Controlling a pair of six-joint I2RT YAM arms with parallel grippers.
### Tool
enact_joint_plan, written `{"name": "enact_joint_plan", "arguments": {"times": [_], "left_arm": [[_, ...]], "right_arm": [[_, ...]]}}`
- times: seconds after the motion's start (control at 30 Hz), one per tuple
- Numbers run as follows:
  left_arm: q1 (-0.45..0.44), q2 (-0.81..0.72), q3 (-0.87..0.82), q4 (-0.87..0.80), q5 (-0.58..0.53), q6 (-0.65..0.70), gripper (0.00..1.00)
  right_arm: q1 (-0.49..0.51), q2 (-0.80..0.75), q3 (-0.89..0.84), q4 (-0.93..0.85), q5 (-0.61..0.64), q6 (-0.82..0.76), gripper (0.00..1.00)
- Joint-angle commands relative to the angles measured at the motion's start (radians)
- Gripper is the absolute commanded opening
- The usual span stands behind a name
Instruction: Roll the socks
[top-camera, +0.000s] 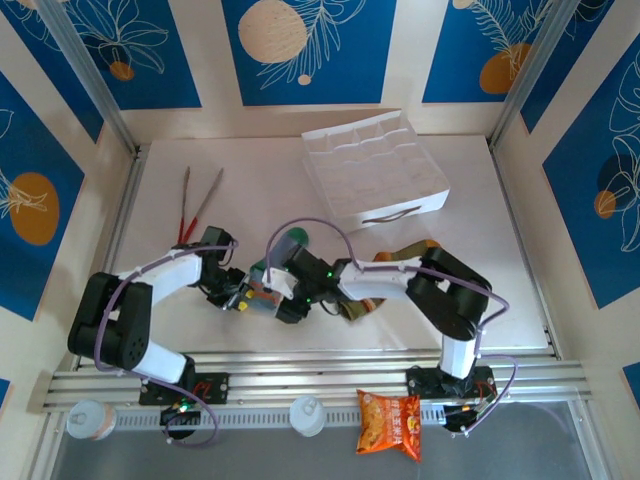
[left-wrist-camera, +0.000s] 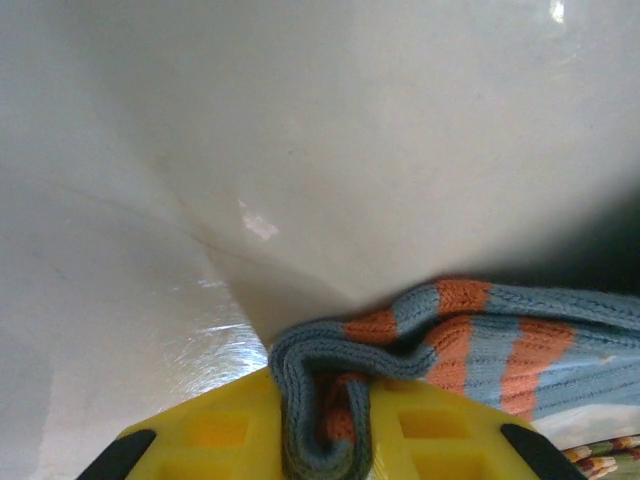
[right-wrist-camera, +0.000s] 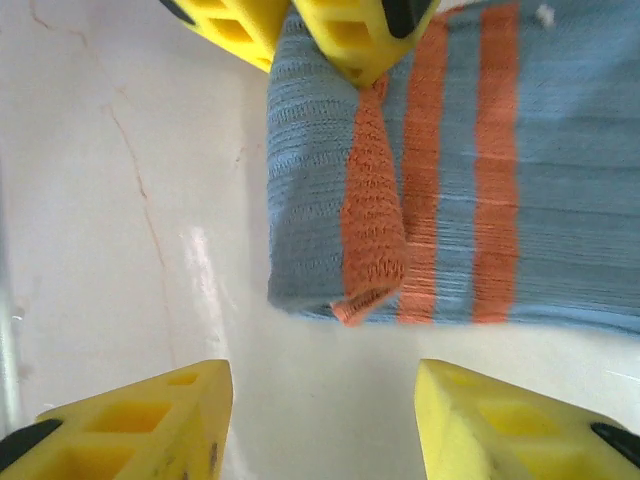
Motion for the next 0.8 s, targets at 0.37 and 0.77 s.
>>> {"name": "enact_joint_plan", "arguments": {"times": [0.37, 0.77], "left_arm": [[-0.008, 0.104, 0.013, -0.135, -0.059, 0.041, 0.22], [-0.002, 0.100, 0.054, -0.148, -0.044, 0.055, 0.23]], "right_arm": [[0.189, 0.090, 0.067, 0.186, 0.423, -0.450, 0.53], [0.138, 0.211, 0.160, -0.007, 0.403, -0.269, 0.16]]}}
